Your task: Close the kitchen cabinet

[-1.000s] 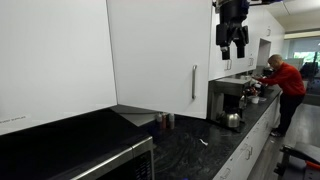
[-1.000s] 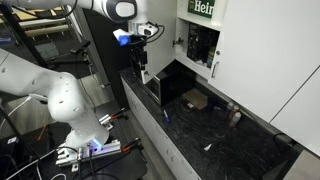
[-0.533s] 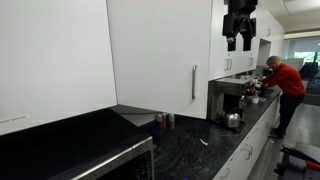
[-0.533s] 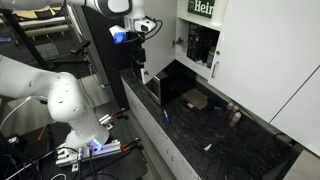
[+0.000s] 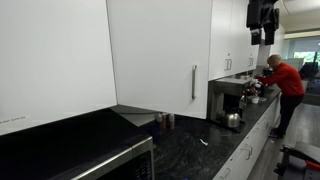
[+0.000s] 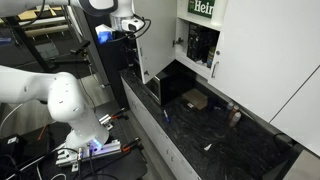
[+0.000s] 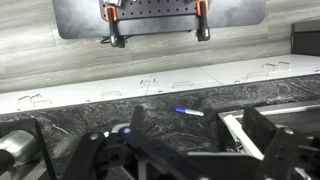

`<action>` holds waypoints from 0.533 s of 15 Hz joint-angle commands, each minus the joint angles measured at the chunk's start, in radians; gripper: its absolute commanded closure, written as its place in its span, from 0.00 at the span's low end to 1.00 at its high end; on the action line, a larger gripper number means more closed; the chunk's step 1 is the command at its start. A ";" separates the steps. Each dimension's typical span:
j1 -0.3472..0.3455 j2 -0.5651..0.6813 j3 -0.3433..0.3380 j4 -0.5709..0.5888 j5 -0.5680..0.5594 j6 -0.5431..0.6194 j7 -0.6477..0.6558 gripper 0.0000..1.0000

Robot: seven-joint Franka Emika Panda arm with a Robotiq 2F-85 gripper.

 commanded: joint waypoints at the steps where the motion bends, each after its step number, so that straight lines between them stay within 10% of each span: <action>1: 0.004 -0.089 0.017 -0.057 -0.016 -0.027 -0.032 0.00; 8: 0.084 -0.157 0.101 -0.118 -0.020 0.045 -0.105 0.00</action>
